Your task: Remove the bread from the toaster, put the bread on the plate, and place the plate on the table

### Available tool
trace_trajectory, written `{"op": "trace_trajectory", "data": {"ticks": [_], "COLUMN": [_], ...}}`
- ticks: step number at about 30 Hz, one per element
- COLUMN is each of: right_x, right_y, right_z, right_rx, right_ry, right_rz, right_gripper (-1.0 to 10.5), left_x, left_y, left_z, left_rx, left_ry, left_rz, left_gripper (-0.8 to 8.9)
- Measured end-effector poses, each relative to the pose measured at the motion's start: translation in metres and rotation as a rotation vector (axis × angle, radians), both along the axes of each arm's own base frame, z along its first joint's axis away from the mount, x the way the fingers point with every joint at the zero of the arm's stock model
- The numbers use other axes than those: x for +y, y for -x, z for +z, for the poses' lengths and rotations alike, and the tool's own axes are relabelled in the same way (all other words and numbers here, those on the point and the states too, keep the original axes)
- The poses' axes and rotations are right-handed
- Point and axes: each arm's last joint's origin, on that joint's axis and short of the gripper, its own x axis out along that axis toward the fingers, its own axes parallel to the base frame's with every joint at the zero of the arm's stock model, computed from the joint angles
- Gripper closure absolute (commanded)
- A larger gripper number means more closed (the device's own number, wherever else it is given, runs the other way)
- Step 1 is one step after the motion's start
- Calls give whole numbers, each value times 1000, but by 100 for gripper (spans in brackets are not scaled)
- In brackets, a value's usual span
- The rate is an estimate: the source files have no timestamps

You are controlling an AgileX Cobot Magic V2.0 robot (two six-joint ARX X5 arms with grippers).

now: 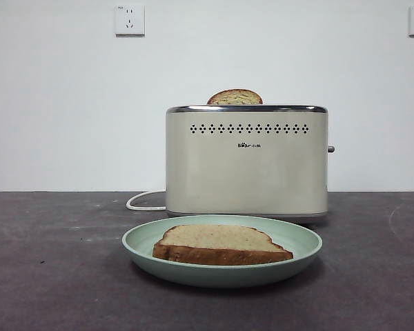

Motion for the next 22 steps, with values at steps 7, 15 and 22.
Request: {"op": "trace_trajectory", "data": {"ticks": [7,15,22], "right_x": [-5,-4,-2], "right_y": [-23,-31,-34], "right_z": [-77,-134,-169], "right_rx": [-37,-27,11], "right_ry": [-43,-65,-68], "right_rz": [-170,-229,-202], "right_gripper": [944,944,944], "left_x": [0,0,0], "left_y": [0,0,0], "left_z": [0,0,0], "left_rx": [0,0,0], "left_ry": [0,0,0], "left_rz": [0,0,0], "left_gripper": [817,817,817]}}
